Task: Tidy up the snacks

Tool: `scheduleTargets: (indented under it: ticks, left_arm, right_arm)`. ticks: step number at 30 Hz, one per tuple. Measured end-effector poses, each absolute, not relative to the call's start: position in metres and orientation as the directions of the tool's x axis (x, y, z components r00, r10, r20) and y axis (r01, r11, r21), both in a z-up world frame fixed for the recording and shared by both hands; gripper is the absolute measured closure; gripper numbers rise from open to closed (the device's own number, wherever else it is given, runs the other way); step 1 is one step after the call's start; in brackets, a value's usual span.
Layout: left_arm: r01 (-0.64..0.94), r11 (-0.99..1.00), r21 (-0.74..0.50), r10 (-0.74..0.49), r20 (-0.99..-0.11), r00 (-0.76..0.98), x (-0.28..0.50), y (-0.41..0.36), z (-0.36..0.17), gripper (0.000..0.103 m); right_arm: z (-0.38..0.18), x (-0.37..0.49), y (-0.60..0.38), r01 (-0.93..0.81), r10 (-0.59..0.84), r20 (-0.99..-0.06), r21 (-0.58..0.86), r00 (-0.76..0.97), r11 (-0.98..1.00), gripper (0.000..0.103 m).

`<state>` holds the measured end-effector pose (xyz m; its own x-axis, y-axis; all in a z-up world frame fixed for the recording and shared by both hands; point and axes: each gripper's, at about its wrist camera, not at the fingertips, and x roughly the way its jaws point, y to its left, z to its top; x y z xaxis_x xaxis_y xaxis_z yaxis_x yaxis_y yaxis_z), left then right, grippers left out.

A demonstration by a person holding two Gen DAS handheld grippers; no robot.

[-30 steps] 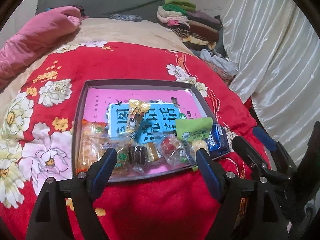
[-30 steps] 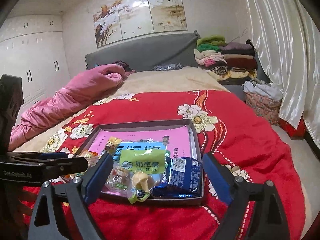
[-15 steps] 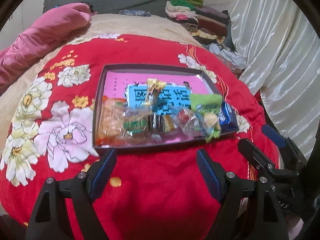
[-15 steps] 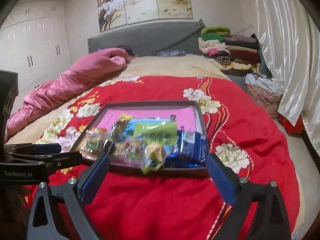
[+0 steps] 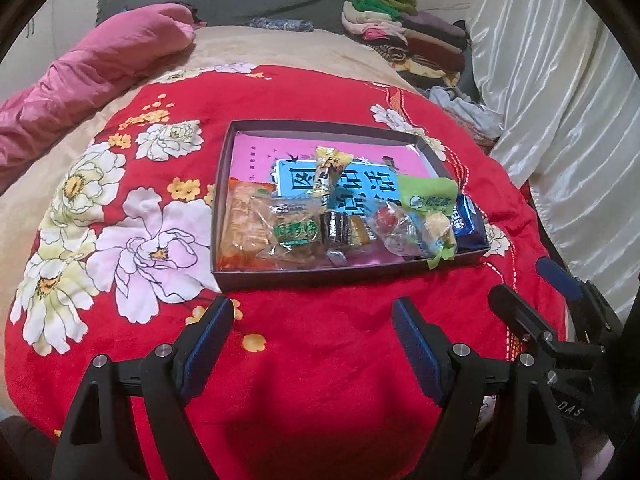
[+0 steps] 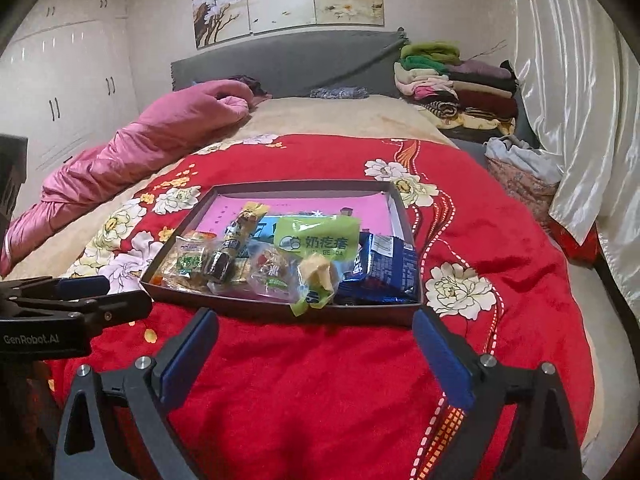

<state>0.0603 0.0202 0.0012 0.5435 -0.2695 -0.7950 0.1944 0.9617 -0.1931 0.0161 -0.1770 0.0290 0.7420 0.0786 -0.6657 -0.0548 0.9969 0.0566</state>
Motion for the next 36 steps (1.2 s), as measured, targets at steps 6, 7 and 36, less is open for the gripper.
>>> scheduleTargets:
  ticks: [6,7,36]
  left_arm:
    - [0.194,0.963,-0.185,-0.262,-0.801,0.538,0.059,0.021,-0.002,0.021]
    - [0.197,0.963,-0.186,-0.264,-0.802,0.535,0.058,0.021,-0.003,0.021]
    - [0.210,0.960,-0.185,-0.271,-0.803,0.531,0.047,0.014,-0.008,0.021]
  right_arm:
    - [0.026,0.017,-0.177,-0.058,0.084,-0.676,0.062,0.732,0.996,0.005]
    - [0.026,0.016,-0.177,-0.058,0.084,-0.678,0.060,0.730,0.996,0.004]
    - [0.024,0.012,-0.170,-0.077,0.093,-0.676,0.053,0.731,0.996,0.004]
